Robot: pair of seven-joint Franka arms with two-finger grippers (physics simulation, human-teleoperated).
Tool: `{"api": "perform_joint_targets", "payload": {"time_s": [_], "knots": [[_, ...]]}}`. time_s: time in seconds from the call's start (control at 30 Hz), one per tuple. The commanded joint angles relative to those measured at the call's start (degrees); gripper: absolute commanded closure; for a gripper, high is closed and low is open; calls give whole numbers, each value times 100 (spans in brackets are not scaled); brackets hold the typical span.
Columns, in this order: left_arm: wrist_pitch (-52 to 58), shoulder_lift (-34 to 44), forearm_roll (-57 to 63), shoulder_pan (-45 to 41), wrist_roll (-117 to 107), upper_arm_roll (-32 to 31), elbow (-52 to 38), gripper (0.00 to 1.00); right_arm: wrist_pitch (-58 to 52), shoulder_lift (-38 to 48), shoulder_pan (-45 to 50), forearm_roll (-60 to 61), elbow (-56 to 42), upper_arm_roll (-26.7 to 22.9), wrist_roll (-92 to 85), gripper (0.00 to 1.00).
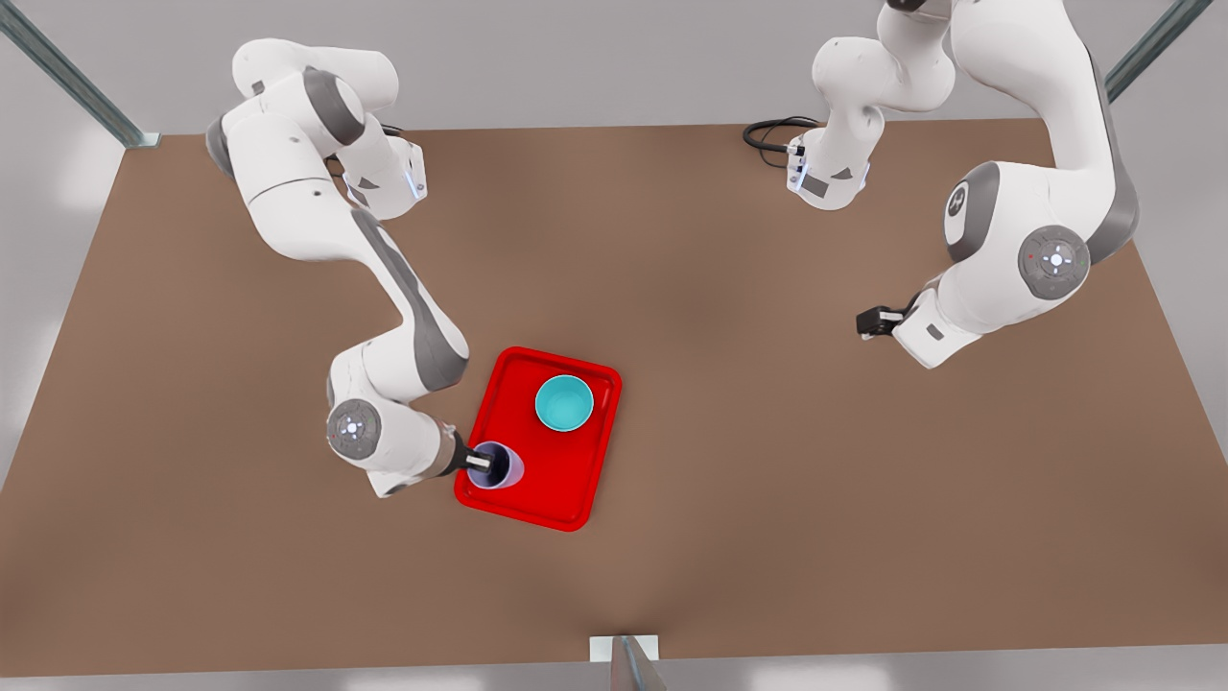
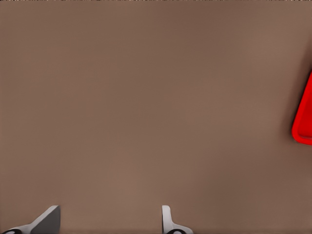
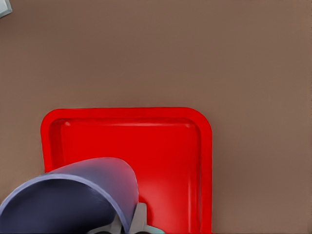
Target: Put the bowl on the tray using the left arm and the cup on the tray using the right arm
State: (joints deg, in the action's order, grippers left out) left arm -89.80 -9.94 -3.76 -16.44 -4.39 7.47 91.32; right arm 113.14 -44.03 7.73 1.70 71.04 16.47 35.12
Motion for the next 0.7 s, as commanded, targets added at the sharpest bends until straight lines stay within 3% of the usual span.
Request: {"api": "perform_joint_targets", "payload": {"time_s": [0.0,0.57,0.63,0.67], "knots": [[-2,0,-2,1,0,0,0,0,32,-9,1,-91,15,-4,13,79],[-99,-114,-11,1,0,0,-9,0,410,-185,238,-284,384,-4,-49,77],[-73,-96,-11,1,-9,0,-9,0,419,-193,247,-284,428,-4,-58,59],[-81,-96,6,1,0,0,-9,0,419,-193,238,-276,420,-4,-58,25]]}}
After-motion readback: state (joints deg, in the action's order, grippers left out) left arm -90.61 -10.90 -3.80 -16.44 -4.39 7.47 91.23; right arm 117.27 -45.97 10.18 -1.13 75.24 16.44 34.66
